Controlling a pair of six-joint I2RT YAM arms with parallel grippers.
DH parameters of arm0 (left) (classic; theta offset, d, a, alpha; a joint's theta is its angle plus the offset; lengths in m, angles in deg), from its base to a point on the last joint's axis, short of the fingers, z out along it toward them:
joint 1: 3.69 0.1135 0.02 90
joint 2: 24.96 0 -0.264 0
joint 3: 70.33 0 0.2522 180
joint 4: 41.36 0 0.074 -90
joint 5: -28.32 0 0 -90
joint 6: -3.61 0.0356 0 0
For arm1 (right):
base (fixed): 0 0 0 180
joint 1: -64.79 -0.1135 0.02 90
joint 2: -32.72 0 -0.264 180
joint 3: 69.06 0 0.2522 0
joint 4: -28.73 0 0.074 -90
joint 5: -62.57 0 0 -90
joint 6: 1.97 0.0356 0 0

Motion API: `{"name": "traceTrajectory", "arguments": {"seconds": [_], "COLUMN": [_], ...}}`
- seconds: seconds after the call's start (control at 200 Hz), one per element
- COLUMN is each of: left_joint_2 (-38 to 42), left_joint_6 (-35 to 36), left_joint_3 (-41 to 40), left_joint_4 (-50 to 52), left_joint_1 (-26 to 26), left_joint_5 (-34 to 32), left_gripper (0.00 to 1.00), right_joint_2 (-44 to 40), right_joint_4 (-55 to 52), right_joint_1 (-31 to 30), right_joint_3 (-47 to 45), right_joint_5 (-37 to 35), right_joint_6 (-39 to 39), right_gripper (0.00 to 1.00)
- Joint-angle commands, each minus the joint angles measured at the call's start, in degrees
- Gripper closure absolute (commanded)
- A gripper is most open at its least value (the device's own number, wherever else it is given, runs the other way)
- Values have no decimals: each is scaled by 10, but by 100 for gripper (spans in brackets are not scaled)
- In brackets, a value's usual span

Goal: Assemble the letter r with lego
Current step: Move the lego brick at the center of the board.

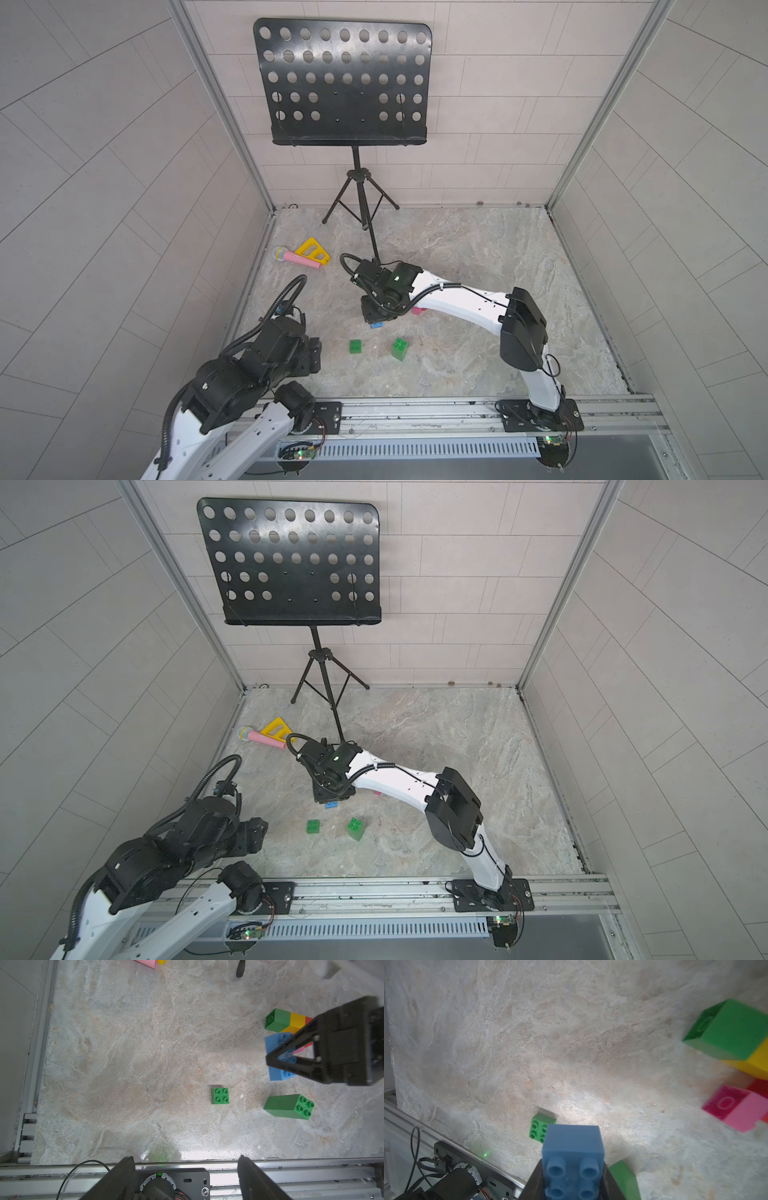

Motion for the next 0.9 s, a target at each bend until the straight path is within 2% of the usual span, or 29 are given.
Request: {"name": "traceTrajectory", "arguments": {"seconds": [0.0, 0.215, 0.41, 0.896], "left_joint_2": [36, 71, 79, 94], "left_joint_6": [1, -14, -13, -28], "left_joint_3": [-5, -15, -22, -32], "left_joint_4": [31, 53, 46, 39], "left_joint_1": [4, 3, 3, 3], "left_joint_5": [6, 11, 6, -6], "left_gripper": [15, 15, 15, 16], "right_joint_2": [28, 98, 127, 133], "right_joint_4": [22, 22, 18, 17], "right_joint_1": [-17, -39, -42, -54], "right_joint_3": [19, 78, 98, 93], "right_joint_5": [-13, -15, -20, -65], "right_joint_6": [29, 18, 18, 48], "right_gripper": [100, 100, 100, 100]}}
